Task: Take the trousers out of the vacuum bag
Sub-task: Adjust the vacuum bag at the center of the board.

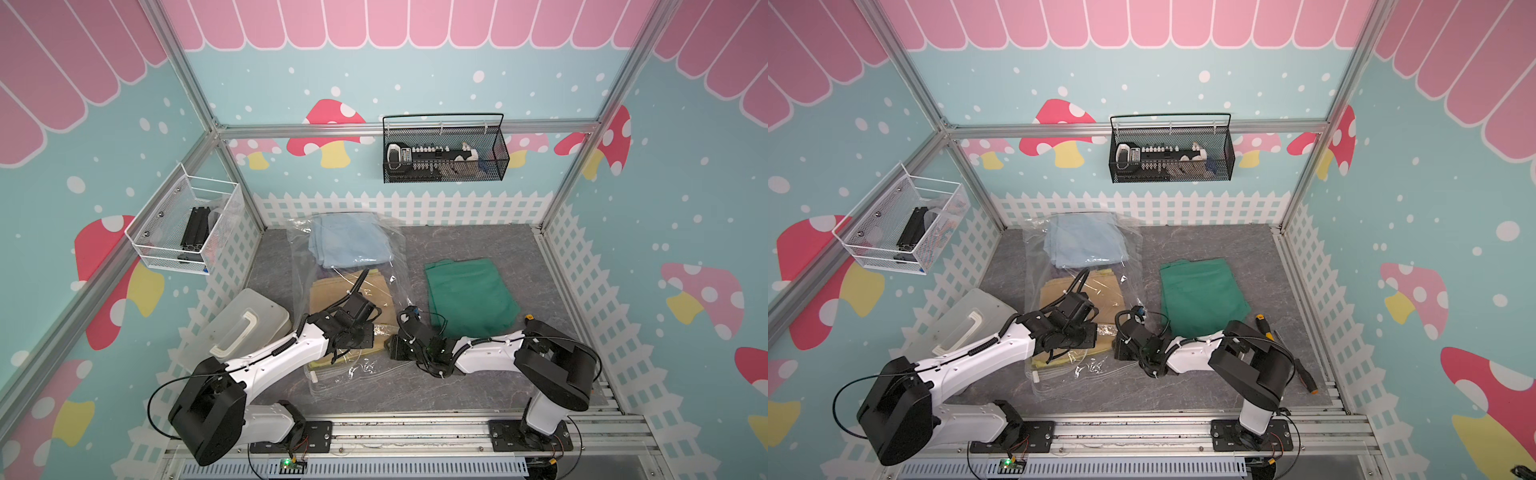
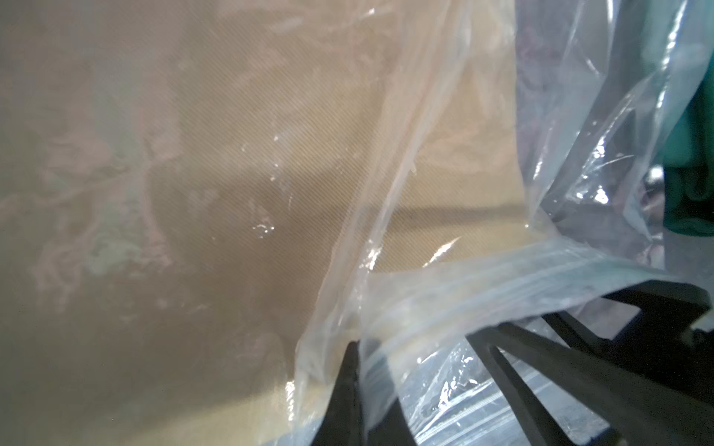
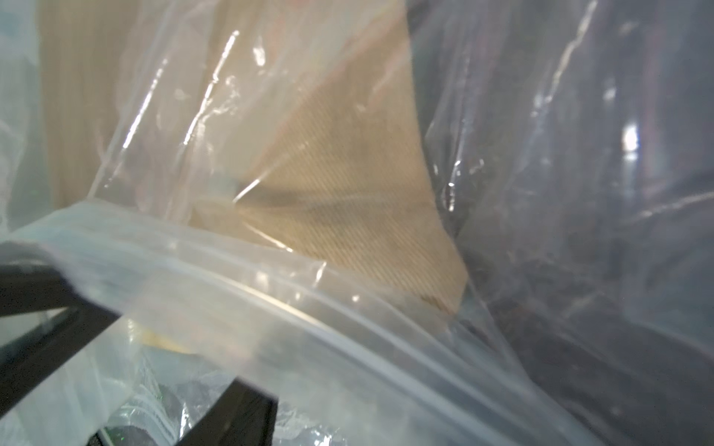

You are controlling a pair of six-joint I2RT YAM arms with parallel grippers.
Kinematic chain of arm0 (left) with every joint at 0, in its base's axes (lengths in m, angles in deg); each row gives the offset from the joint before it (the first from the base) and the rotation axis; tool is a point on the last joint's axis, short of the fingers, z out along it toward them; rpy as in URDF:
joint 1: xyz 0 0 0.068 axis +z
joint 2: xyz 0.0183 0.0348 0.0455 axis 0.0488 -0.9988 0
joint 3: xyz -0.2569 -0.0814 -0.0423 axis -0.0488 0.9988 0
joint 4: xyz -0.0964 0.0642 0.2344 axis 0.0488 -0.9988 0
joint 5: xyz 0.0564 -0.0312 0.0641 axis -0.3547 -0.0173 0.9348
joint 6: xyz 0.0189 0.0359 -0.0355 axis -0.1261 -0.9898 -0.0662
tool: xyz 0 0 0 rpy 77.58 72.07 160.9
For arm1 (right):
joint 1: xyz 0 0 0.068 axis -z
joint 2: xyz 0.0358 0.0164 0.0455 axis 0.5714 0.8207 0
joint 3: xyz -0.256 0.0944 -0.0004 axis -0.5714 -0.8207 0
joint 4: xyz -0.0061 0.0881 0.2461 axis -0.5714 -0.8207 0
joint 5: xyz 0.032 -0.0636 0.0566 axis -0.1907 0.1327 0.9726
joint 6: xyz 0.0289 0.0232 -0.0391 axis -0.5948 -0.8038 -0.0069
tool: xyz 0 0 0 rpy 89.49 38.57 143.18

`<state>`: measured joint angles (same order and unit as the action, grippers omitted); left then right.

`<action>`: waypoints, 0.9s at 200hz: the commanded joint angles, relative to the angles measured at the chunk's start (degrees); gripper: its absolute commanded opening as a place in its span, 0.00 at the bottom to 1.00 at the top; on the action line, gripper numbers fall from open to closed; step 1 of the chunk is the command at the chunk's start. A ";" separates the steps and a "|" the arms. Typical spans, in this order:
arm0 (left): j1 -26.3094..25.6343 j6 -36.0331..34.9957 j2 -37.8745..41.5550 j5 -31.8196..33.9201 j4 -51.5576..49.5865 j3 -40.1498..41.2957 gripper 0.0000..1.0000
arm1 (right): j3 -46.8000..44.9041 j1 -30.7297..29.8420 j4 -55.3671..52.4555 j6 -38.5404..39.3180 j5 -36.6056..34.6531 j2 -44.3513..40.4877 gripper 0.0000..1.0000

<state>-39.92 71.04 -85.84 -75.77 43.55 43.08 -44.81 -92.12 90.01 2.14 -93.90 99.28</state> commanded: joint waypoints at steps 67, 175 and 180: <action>0.81 -1.29 -18.33 -9.22 17.72 -9.05 0.00 | 11.01 13.05 -4.19 3.97 2.23 6.11 0.54; 1.43 -4.50 -16.65 -7.94 6.41 -20.93 0.00 | 7.08 17.29 -10.63 10.42 7.10 -8.79 0.54; 1.51 -4.70 -15.89 -7.56 5.44 -20.93 0.00 | 6.00 17.25 -10.33 9.72 7.55 -9.87 0.54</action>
<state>-38.81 68.79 -106.52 -85.08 53.65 24.24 -34.80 -75.03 77.83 13.02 -87.17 94.75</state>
